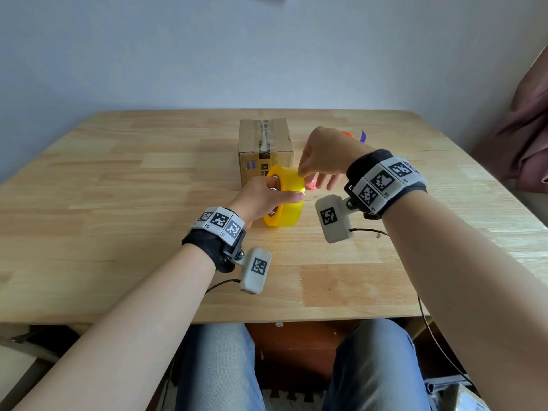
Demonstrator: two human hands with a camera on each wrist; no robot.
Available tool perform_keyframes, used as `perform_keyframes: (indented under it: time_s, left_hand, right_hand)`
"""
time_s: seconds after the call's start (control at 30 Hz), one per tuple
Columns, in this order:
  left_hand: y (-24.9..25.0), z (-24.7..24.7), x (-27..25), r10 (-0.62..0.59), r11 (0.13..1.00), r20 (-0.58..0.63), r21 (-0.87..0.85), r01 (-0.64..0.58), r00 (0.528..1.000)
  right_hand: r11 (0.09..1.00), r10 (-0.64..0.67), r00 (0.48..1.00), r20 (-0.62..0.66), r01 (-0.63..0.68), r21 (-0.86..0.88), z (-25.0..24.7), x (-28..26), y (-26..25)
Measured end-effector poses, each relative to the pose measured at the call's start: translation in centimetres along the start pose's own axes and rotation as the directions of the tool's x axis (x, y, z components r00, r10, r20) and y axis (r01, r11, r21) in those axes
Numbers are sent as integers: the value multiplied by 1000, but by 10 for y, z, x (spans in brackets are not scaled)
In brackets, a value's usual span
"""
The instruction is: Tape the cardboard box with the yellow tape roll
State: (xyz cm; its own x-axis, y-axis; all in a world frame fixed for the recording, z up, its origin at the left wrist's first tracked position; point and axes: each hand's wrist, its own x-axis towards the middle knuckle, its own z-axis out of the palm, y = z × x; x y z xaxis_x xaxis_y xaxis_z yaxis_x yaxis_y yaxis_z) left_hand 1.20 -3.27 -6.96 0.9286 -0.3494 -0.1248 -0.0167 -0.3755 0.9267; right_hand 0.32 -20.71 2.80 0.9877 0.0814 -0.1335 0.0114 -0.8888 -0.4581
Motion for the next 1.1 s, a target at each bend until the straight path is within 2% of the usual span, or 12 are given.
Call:
perform_keyframes:
  time_s: [0.3, 0.5, 0.7, 0.77, 0.93, 1.1]
  left_hand:
    - [7, 3, 3, 26, 996, -2, 83, -26, 1000]
    - [9, 2, 3, 12, 1000, -15, 18, -12, 1000]
    - [14, 9, 0, -3, 999, -44, 52, 6, 999]
    - [15, 10, -1, -1, 999, -59, 53, 4, 998]
    - [17, 12, -2, -9, 996, -62, 92, 15, 998]
    - [16, 11, -9, 48, 988, -19, 146, -44, 999]
  right_hand:
    - [998, 15, 1000, -3, -15, -63, 6, -4, -5]
    - [998, 15, 996, -93, -10, 57, -4, -13, 3]
    - [993, 38, 998, -51, -32, 117, 5, -17, 9]
    - [991, 38, 997, -72, -29, 131, 9, -16, 11]
    - [996, 48, 987, -155, -36, 80, 14, -11, 10]
    - [999, 55, 981, -185, -54, 11, 16, -8, 9]
